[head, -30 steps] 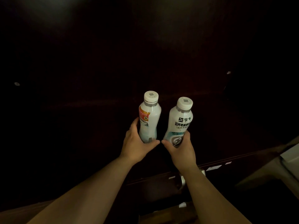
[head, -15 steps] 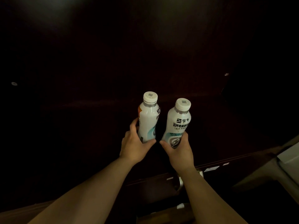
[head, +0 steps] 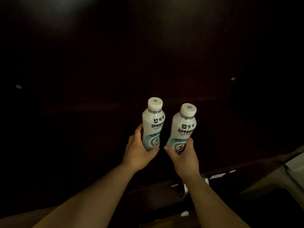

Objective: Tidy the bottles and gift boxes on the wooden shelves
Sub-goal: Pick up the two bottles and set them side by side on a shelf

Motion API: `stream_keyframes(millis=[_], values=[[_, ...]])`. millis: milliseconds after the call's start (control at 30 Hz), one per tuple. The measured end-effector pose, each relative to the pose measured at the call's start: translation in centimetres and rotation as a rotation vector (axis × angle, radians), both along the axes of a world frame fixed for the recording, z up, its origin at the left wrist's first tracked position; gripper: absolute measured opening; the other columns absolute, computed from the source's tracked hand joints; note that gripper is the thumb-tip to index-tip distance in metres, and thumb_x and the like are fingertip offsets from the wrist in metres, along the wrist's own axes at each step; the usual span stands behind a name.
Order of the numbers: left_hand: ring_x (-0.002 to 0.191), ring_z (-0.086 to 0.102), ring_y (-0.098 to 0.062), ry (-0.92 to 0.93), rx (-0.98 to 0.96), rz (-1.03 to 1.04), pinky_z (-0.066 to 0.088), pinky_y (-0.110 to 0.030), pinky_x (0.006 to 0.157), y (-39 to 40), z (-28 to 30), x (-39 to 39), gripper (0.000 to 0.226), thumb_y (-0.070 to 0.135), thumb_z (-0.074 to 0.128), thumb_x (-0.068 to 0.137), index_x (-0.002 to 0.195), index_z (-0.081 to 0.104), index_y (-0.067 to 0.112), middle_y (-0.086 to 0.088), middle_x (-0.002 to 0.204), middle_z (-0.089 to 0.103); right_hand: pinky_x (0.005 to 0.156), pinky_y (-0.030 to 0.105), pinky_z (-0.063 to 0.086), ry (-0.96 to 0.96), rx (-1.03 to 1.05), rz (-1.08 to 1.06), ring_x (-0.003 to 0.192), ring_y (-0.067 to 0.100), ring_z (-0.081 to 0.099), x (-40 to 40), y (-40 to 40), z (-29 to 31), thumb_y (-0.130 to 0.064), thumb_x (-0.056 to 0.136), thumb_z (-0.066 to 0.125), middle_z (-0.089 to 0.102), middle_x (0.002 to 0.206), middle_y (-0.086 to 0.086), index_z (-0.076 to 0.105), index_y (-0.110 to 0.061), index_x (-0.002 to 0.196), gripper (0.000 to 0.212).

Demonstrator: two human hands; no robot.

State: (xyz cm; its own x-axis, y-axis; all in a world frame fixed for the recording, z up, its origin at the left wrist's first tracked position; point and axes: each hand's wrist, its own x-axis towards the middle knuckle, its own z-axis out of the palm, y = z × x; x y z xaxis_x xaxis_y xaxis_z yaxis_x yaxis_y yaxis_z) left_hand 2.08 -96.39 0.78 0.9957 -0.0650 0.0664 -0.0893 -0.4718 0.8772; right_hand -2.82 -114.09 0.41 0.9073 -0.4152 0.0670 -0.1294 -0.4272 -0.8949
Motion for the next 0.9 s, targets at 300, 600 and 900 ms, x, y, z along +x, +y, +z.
stream_keyframes(millis=[300, 600, 900], values=[[0.112, 0.060, -0.007, 0.058, -0.063, -0.077, 0.054, -0.029, 0.089, 0.5, -0.3, 0.2, 0.092, 0.033, 0.085, 0.069, 0.144, 0.032, 0.033, 0.010, 0.127, 0.058, 0.092, 0.047, 0.057, 0.002, 0.003, 0.019, 0.110, 0.013, 0.065, 0.2, -0.3, -0.3, -0.053, 0.068, 0.083, 0.067, 0.121, -0.009, 0.041, -0.037, 0.133, 0.079], [0.094, 0.056, 0.021, 0.038, -0.034, -0.128, 0.044, -0.002, 0.070, 1.4, 0.1, -0.8, 0.072, 0.025, 0.085, 0.074, 0.133, 0.045, 0.030, 0.021, 0.108, 0.059, 0.089, 0.031, 0.058, -0.004, 0.086, 0.147, 0.111, 0.003, 0.065, 0.0, -1.5, -0.4, -0.028, 0.068, 0.087, 0.064, 0.125, -0.012, 0.039, -0.046, 0.134, 0.084], [0.105, 0.062, 0.005, 0.030, -0.066, -0.143, 0.052, -0.020, 0.087, 1.5, 0.0, -2.3, 0.077, 0.038, 0.085, 0.068, 0.135, 0.049, 0.028, 0.015, 0.118, 0.065, 0.085, 0.023, 0.055, 0.000, 0.024, 0.258, 0.103, -0.008, 0.064, -0.6, -1.8, -0.3, -0.027, 0.077, 0.085, 0.067, 0.117, -0.015, 0.041, -0.040, 0.134, 0.074]])
